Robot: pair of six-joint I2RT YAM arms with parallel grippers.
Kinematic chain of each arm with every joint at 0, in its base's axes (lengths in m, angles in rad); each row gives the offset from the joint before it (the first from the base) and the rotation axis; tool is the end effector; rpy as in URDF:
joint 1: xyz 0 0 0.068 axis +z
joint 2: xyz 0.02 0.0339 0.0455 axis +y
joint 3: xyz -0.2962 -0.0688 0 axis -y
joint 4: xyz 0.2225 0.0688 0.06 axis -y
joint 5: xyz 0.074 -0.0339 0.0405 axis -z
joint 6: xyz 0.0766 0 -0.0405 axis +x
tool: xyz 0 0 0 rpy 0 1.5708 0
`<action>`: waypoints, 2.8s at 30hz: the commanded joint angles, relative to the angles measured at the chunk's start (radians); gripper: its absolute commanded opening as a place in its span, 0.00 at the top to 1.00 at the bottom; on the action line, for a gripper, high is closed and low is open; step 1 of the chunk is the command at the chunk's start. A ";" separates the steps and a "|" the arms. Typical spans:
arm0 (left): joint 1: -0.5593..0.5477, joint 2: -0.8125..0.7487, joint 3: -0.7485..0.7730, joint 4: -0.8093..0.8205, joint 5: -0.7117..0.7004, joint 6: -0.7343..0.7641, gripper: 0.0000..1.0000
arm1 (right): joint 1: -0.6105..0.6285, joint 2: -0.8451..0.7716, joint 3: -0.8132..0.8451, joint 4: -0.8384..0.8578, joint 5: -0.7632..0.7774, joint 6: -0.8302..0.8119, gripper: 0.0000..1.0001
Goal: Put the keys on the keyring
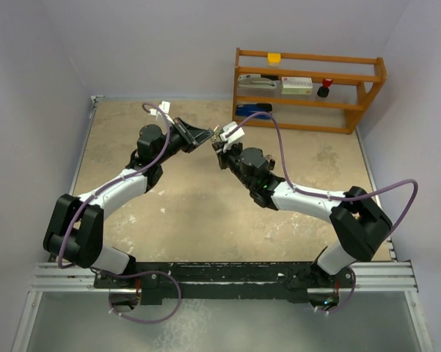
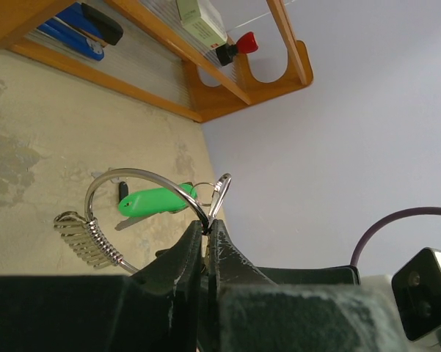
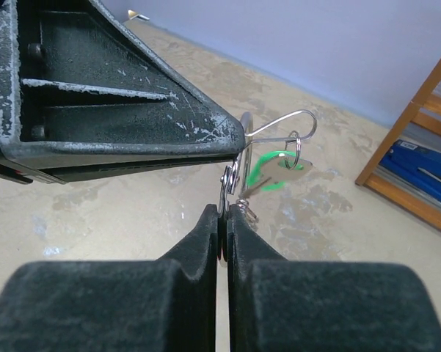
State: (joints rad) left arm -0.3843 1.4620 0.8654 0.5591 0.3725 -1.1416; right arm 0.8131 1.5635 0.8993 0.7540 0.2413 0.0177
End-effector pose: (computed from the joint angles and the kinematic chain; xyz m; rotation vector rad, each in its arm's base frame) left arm 0.3148 -0.1574 0.3271 -0.3598 1.7833 -1.4353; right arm 0.2729 0.2619 0.3331 -0.3949 1.4503 0.4926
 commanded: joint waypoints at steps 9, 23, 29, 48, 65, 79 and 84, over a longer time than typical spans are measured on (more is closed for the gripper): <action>0.010 -0.118 0.030 -0.016 -0.128 0.090 0.42 | -0.054 -0.144 -0.033 -0.022 0.078 0.047 1.00; 0.010 -0.234 -0.072 -0.036 -0.193 0.142 0.41 | -0.167 -0.249 0.047 -0.269 -0.082 0.131 1.00; 0.010 -0.213 -0.086 0.012 -0.167 0.130 0.42 | -0.170 -0.242 0.068 -0.306 -0.117 0.142 1.00; 0.008 -0.126 -0.130 0.321 -0.028 0.013 0.43 | -0.172 -0.228 -0.053 -0.081 -0.447 0.019 1.00; -0.002 -0.086 -0.136 0.370 0.014 -0.026 0.44 | -0.176 -0.174 -0.078 0.068 -0.459 0.031 1.00; -0.100 -0.040 -0.066 0.239 -0.026 0.038 0.45 | -0.175 -0.140 -0.047 0.101 -0.453 0.014 1.00; -0.100 -0.026 -0.048 0.193 -0.066 0.057 0.45 | -0.175 -0.144 -0.051 0.128 -0.463 0.028 1.00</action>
State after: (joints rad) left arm -0.4812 1.4269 0.7670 0.7708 0.3435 -1.1244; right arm 0.6407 1.4216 0.7986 0.7742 -0.2241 0.0494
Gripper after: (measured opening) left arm 0.555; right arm 0.025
